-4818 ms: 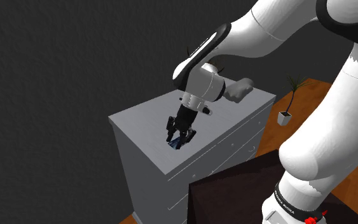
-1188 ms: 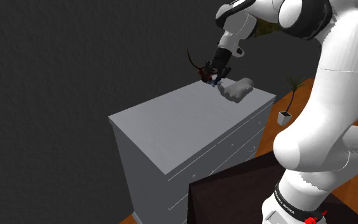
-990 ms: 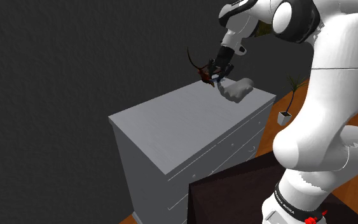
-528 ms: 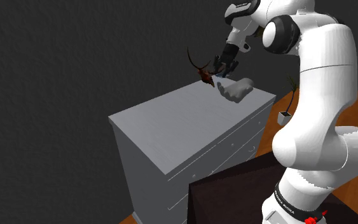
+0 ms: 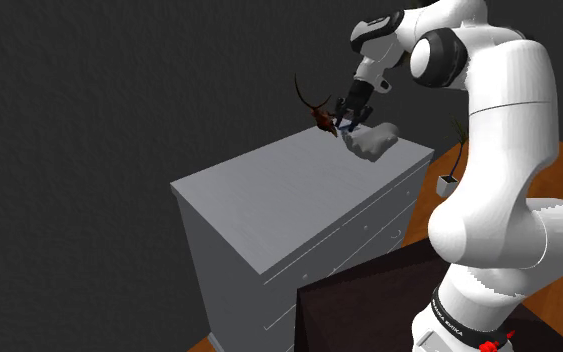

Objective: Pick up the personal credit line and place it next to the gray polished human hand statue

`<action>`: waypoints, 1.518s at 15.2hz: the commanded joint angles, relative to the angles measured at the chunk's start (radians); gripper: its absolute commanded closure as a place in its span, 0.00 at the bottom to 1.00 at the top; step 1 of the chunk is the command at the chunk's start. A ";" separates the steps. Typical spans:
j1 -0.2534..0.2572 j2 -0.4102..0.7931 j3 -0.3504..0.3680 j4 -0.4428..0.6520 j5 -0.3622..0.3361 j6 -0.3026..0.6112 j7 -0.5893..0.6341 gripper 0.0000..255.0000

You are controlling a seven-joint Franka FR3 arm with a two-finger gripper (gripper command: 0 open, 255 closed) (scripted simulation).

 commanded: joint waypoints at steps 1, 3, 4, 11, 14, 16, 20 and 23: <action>0.002 0.005 -0.001 -0.020 0.000 0.023 -0.009 1.00; 0.003 0.011 -0.001 -0.036 0.000 0.044 -0.018 1.00; 0.003 0.015 -0.001 -0.043 0.000 0.054 -0.022 1.00; 0.007 0.045 -0.003 -0.087 0.001 0.122 -0.050 1.00; 0.009 0.060 -0.004 -0.102 0.002 0.150 -0.062 1.00; 0.011 0.071 -0.005 -0.110 0.003 0.168 -0.069 1.00; 0.030 0.096 -0.029 -0.122 0.019 0.199 -0.091 1.00; 0.044 0.116 -0.046 -0.128 0.031 0.221 -0.107 1.00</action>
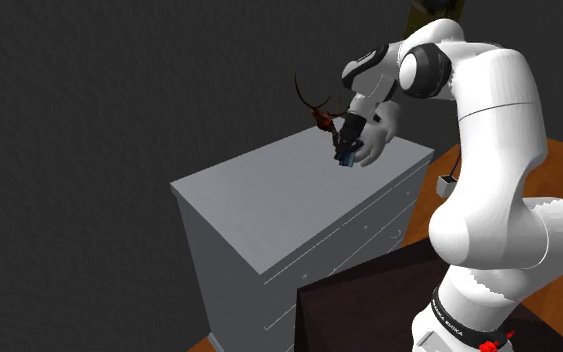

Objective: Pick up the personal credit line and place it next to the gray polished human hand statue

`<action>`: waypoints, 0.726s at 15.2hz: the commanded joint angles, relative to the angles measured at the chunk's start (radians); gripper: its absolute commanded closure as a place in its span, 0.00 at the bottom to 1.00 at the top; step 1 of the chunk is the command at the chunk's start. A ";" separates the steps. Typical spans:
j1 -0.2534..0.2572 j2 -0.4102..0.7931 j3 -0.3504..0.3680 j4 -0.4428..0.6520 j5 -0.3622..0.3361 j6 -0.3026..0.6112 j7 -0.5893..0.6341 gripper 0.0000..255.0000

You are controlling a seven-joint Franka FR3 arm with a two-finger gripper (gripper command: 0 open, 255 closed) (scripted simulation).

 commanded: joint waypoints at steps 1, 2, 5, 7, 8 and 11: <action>0.004 0.020 -0.012 -0.004 0.000 0.090 -0.007 1.00; 0.004 0.027 -0.012 -0.006 0.000 0.098 -0.011 1.00; 0.005 0.046 -0.011 -0.009 0.002 0.118 -0.020 1.00; 0.005 0.046 -0.011 -0.009 0.002 0.118 -0.020 1.00; 0.005 0.046 -0.011 -0.009 0.002 0.118 -0.020 1.00; 0.005 0.046 -0.012 -0.009 0.002 0.118 -0.020 1.00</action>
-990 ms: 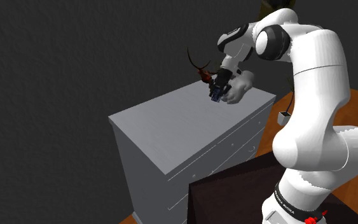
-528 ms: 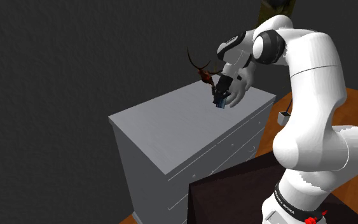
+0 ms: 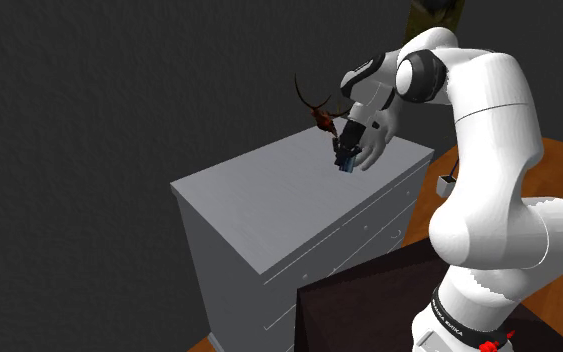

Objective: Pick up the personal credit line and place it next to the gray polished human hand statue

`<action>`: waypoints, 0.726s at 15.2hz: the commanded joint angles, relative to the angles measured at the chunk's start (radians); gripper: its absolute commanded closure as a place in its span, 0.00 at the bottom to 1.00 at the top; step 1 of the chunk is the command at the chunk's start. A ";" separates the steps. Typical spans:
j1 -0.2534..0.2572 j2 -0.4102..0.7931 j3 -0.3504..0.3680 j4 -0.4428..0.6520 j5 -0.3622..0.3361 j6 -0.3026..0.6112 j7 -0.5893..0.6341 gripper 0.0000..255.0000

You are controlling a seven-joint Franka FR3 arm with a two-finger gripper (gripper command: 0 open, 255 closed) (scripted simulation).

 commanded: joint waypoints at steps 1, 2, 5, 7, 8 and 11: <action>-0.001 0.002 -0.002 -0.004 -0.002 0.002 -0.001 1.00; -0.002 0.002 -0.003 -0.003 -0.002 0.002 -0.001 0.00; -0.002 -0.001 -0.003 -0.010 -0.001 0.004 -0.003 0.00; -0.001 0.002 -0.002 -0.004 -0.002 0.002 -0.001 0.00; -0.009 0.002 -0.005 0.027 -0.006 -0.029 0.005 0.00; -0.031 0.014 -0.011 0.129 -0.017 -0.121 0.020 0.00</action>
